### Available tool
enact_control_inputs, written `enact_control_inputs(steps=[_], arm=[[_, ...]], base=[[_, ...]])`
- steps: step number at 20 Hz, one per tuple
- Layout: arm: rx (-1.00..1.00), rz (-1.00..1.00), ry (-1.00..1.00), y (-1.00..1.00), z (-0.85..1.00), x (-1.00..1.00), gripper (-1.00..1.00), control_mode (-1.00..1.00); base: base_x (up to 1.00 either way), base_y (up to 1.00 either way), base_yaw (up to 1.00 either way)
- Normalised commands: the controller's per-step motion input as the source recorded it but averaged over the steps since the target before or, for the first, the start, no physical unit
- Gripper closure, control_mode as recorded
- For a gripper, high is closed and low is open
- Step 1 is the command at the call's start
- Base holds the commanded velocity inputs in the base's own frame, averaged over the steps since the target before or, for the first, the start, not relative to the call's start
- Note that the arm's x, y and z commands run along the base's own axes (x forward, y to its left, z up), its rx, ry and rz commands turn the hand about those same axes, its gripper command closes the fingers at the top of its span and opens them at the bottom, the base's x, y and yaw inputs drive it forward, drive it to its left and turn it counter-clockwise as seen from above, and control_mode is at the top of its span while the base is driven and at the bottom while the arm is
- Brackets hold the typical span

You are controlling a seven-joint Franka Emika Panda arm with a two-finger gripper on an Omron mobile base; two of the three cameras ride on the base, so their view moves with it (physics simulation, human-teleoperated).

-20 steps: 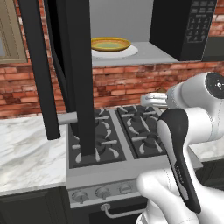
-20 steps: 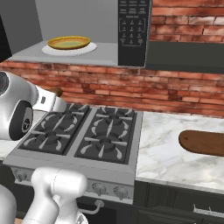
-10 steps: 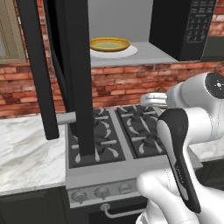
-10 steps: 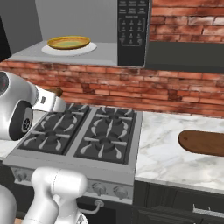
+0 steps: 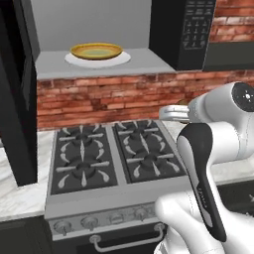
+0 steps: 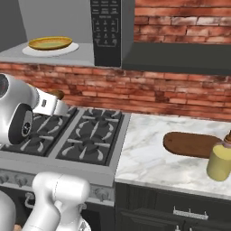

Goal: Retrieve the reheated potato from the microwave, then place the potato, cheese, and condiment on the cutting board.

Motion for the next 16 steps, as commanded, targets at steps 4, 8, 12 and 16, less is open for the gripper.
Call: enact_control_inputs(steps=[4,8,12,16], arm=[[0.0,0.0,0.0,0.0,0.0,0.0,1.0,1.0],[0.0,0.0,0.0,0.0,0.0,0.0,1.0,1.0],[0.0,0.0,0.0,0.0,0.0,0.0,1.0,1.0],[0.0,0.0,0.0,0.0,0.0,0.0,1.0,1.0]], base=[[-0.06,-0.64,0.0],[-0.01,-0.68,0.0],[0.0,-0.69,0.0],[0.0,-0.67,0.0]])
